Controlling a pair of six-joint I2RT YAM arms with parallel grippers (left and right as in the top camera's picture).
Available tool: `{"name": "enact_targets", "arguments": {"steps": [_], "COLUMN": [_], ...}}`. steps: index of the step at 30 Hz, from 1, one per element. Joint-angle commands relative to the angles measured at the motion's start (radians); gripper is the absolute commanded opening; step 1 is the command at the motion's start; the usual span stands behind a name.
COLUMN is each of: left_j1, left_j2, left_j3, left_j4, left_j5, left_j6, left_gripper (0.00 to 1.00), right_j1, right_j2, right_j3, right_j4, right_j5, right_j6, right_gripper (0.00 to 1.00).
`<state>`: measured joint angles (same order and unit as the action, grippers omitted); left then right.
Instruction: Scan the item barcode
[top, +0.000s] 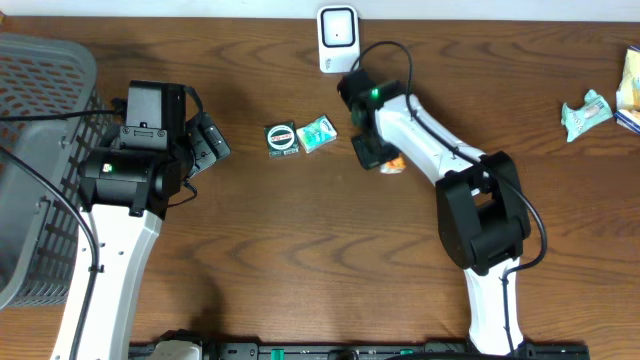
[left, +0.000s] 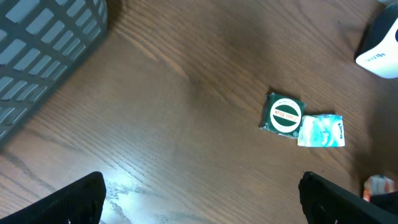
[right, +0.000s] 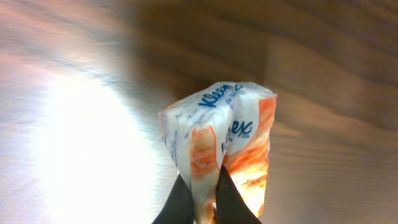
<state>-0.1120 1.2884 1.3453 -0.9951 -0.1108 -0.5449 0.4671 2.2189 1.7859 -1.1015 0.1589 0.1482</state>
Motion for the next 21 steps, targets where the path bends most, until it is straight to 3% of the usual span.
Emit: {"name": "enact_targets", "arguments": {"steps": [1,6,13,18,20,21], "left_j1": [0.004,0.004,0.004,0.004,0.004,0.004], "left_j2": [-0.002,-0.002,-0.002,-0.002,-0.002,-0.002], "left_j3": [0.014,0.014,0.014,0.014,0.014,0.014], "left_j4": [-0.003,-0.003,-0.003,-0.003,-0.003,-0.003], "left_j5": [-0.006,-0.006,-0.006,-0.006,-0.006,-0.006], "left_j6": [0.010,0.010,0.010,0.010,0.010,0.010], "left_gripper": [0.98,0.98,0.98,0.98,0.98,0.98], "right_j1": [-0.064,-0.161,-0.256,-0.328,-0.372,-0.395], "right_j2": [-0.003,-0.002,-0.001,-0.001,-0.001,-0.002], "right_j3": [0.150,0.141,-0.135,-0.291,-0.307,-0.304], "right_j4": [-0.055,-0.061,0.073,0.190,0.195,0.189], "right_j5": [-0.396,-0.912,-1.246,-1.233,-1.106,-1.039], "right_j6": [-0.104,-0.262,-0.284,-0.219,-0.187,-0.178], "right_gripper": [0.01,0.01,0.01,0.01,0.02,0.07]}}
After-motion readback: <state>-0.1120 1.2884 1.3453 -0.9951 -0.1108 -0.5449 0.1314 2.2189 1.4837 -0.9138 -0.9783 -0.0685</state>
